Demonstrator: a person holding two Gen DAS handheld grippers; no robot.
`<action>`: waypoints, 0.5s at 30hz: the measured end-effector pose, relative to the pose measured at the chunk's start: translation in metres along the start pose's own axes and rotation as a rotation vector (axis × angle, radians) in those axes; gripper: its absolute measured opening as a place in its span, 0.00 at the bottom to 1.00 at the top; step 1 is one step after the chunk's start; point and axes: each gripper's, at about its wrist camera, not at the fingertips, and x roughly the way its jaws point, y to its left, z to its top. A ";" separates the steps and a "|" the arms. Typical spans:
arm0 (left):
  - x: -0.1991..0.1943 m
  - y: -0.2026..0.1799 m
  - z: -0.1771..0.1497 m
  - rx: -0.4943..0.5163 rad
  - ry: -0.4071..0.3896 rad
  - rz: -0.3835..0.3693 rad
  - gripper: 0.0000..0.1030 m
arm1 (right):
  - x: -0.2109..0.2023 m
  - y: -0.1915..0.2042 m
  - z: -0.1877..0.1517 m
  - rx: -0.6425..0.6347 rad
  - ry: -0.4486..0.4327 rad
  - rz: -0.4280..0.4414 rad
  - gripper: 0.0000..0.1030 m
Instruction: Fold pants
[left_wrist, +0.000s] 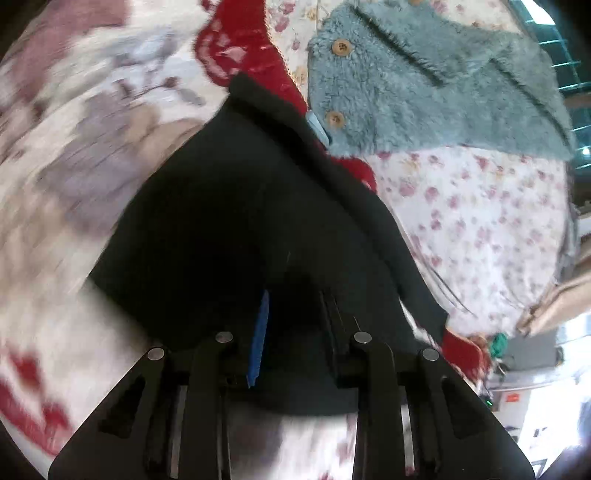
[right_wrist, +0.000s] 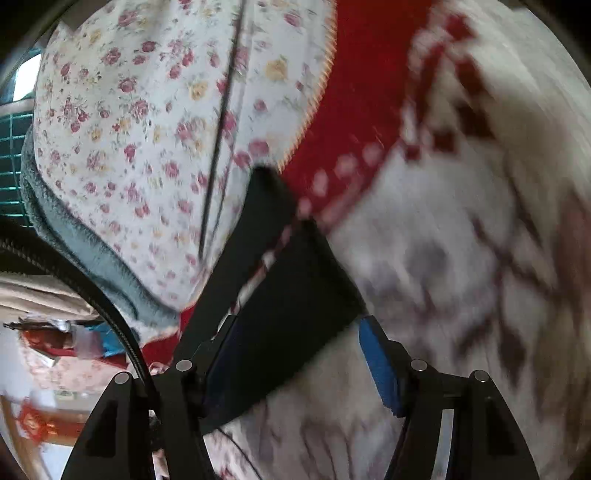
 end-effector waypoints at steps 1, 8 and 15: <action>-0.011 0.003 -0.007 0.000 -0.006 -0.017 0.24 | 0.001 -0.007 0.000 0.029 0.005 0.033 0.62; -0.069 0.057 -0.035 -0.156 -0.112 -0.121 0.53 | 0.037 0.001 0.014 -0.009 -0.003 0.100 0.51; -0.052 0.088 -0.041 -0.345 -0.104 -0.281 0.64 | 0.035 -0.013 0.011 -0.012 -0.021 0.046 0.19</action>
